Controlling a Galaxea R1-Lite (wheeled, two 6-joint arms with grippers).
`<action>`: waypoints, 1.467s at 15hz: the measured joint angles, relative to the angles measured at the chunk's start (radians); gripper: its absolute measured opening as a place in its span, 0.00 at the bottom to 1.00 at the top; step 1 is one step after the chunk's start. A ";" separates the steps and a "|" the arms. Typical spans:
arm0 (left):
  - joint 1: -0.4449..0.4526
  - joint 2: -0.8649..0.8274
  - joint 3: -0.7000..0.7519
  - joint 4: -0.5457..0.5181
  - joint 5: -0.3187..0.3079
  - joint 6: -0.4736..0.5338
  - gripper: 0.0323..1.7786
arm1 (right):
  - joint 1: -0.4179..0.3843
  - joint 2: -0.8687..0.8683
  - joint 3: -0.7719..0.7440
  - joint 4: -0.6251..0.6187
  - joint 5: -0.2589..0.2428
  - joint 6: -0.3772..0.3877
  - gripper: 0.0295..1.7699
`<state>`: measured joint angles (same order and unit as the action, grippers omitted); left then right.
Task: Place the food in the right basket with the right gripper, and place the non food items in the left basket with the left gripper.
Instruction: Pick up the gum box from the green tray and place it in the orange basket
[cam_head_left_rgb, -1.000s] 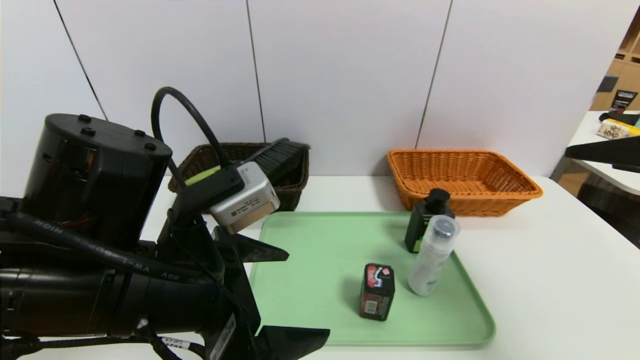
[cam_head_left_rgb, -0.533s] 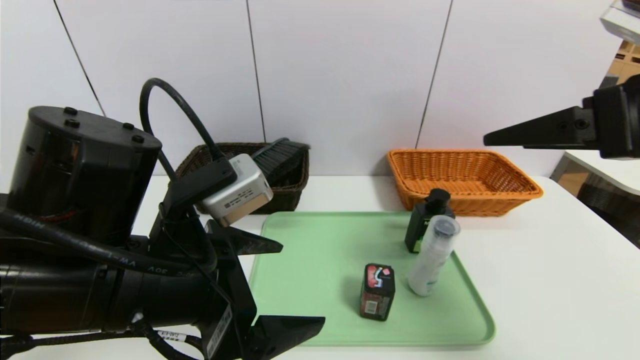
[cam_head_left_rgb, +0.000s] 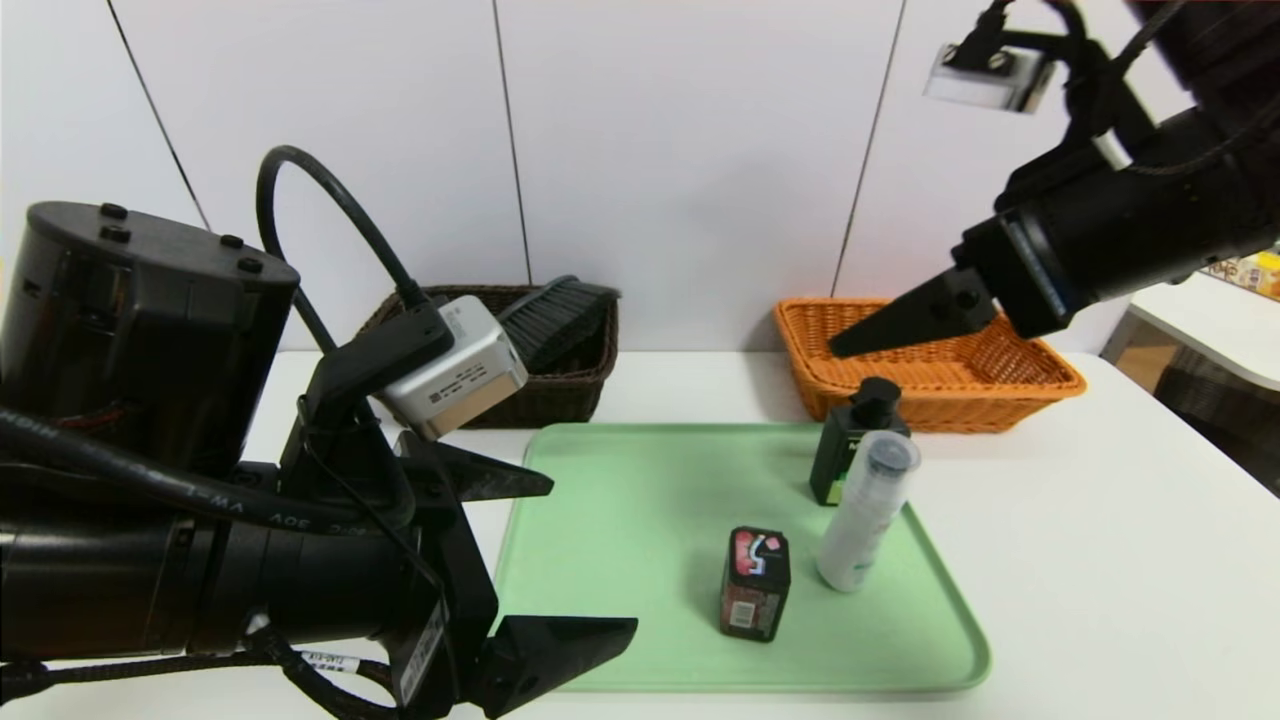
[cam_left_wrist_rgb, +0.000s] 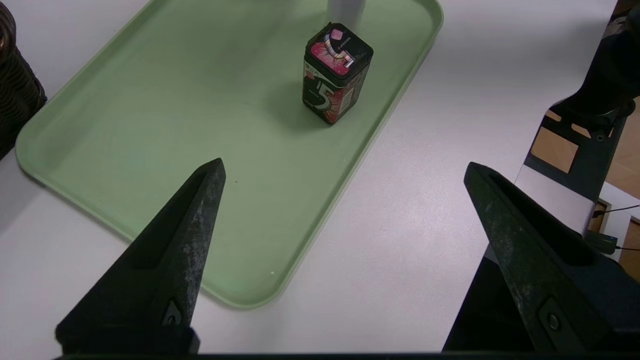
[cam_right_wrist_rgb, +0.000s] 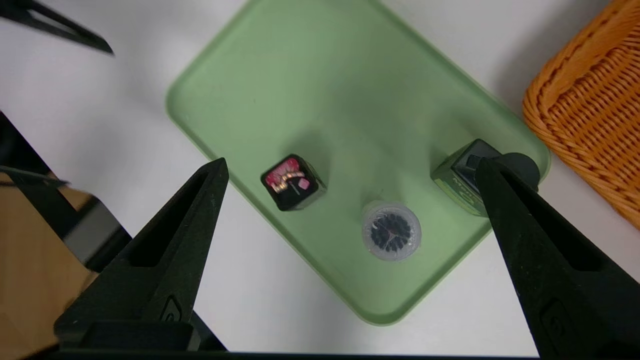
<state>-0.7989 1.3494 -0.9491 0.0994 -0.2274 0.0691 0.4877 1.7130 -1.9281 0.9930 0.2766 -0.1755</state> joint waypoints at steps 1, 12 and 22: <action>0.009 -0.001 0.000 0.000 0.000 -0.001 0.95 | 0.013 0.038 -0.015 0.023 -0.003 -0.060 0.96; 0.036 -0.036 0.013 0.003 0.000 -0.003 0.95 | 0.135 0.197 -0.032 0.086 -0.054 -0.352 0.96; 0.073 -0.097 0.040 0.004 -0.001 -0.005 0.95 | 0.175 0.271 -0.030 0.116 -0.056 -0.348 0.96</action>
<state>-0.7260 1.2528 -0.9096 0.1038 -0.2285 0.0643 0.6628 1.9838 -1.9585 1.1087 0.2211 -0.5238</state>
